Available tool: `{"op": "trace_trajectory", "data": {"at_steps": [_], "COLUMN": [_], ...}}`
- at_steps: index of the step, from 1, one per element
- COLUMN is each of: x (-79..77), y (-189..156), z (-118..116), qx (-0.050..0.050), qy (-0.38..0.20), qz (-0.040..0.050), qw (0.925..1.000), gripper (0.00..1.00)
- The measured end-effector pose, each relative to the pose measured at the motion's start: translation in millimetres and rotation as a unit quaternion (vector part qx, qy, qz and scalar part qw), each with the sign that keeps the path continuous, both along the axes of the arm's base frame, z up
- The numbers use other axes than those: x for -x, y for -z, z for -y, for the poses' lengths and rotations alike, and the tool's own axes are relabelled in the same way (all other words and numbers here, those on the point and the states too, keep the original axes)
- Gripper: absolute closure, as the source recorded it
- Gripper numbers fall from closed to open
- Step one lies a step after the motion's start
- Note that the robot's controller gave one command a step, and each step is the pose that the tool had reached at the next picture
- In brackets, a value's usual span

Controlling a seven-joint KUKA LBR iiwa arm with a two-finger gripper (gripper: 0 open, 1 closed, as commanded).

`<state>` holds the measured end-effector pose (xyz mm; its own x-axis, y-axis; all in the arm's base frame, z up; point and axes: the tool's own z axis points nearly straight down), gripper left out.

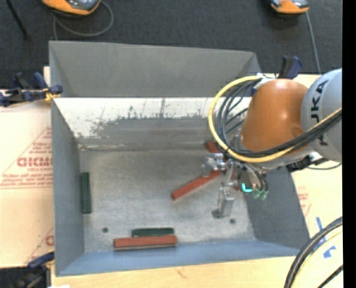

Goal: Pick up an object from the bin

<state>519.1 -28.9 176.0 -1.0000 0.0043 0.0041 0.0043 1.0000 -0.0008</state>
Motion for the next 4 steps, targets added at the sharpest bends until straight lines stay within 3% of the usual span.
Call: {"op": "trace_trajectory", "data": {"at_steps": [1, 4], "x": [-66.7, -72.7], "y": [108.9, 104.2], "z": [45.2, 49.1], "qx": [0.001, 0.001], "qy": [-0.050, -0.047], "qz": [0.0041, 0.0066], "qw": [0.9987, 0.9989], "gripper": [0.00, 0.00]}}
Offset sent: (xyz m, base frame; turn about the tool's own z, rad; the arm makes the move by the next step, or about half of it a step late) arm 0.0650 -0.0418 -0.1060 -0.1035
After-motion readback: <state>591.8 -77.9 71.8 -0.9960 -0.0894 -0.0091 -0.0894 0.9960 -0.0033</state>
